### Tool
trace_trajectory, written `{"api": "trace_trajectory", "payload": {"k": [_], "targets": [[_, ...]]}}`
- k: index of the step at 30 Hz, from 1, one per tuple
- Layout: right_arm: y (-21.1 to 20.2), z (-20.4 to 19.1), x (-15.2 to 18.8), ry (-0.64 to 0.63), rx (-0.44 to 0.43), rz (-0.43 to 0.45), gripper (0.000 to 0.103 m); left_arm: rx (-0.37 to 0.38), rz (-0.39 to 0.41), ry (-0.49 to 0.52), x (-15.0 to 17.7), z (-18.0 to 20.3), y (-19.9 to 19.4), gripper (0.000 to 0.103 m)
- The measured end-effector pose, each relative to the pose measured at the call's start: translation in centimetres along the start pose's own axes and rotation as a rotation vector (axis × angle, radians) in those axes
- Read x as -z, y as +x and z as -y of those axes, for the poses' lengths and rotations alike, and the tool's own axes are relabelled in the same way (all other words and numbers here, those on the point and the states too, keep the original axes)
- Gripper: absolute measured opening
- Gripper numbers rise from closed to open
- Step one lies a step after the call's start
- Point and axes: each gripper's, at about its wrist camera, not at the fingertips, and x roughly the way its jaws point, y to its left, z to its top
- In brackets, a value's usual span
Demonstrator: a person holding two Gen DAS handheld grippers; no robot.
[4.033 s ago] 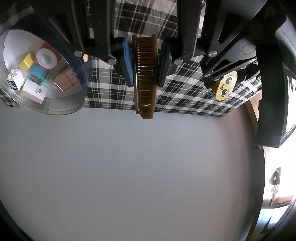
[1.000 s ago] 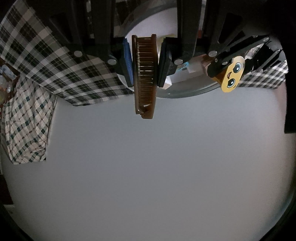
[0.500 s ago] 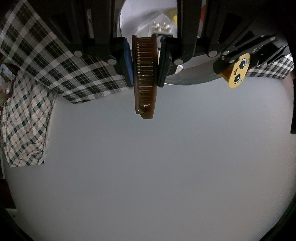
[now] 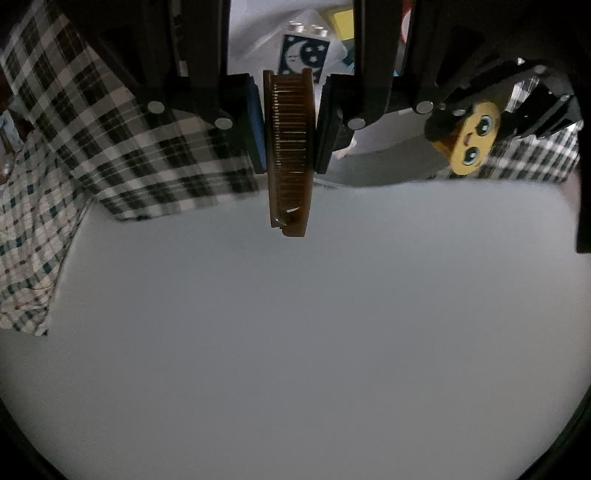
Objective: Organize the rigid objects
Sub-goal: 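Open both tools to drop the yellow brick and brown comb into the tin, then withdraw both open tools up from the tin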
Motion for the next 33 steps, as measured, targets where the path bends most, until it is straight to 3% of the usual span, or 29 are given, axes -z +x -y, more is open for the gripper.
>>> {"api": "trace_trajectory", "payload": {"k": [4,9,11,12,14,15,16,20,26,30,33], "targets": [[0.8,-0.2,0.5,0.017,-0.041,-0.066,0.028,0.004,-0.033,0.005,0.1,0.0,0.3,0.043],[1.4,0.2,1.0,0.049,-0.066,-0.107,0.028,-0.025,-0.038,0.033,0.0,0.5,0.5,0.062],[1.4,0.4,1.0,0.060,-0.079,-0.103,0.028,-0.027,-0.066,0.029,-0.1,0.2,0.9,0.101],[1.5,0.7,0.9,0.073,-0.103,-0.093,0.028,-0.017,-0.063,0.029,-0.1,0.2,0.8,0.102],[1.5,1.0,0.8,0.104,-0.171,-0.099,0.047,-0.020,-0.050,0.031,-0.1,0.3,0.5,0.102],[1.6,1.1,0.7,0.117,-0.208,-0.119,0.077,-0.032,-0.057,0.037,0.0,0.4,0.5,0.102],[1.6,1.1,0.8,0.122,-0.227,-0.125,0.095,-0.038,-0.070,0.049,0.0,0.6,0.7,0.102],[0.4,1.7,0.8,0.132,-0.247,-0.068,0.096,-0.022,-0.081,0.037,0.0,0.3,0.8,0.102],[-1.9,5.1,1.7,0.358,-0.283,0.069,0.095,0.006,-0.075,-0.013,0.7,0.1,0.1,0.102],[-2.5,6.0,2.3,0.451,-0.241,0.130,0.095,-0.047,0.026,-0.002,1.6,0.5,-1.9,0.102],[-3.0,5.6,2.6,0.416,-0.177,0.169,0.096,-0.084,0.117,0.000,2.1,0.6,-3.4,0.102]]}}
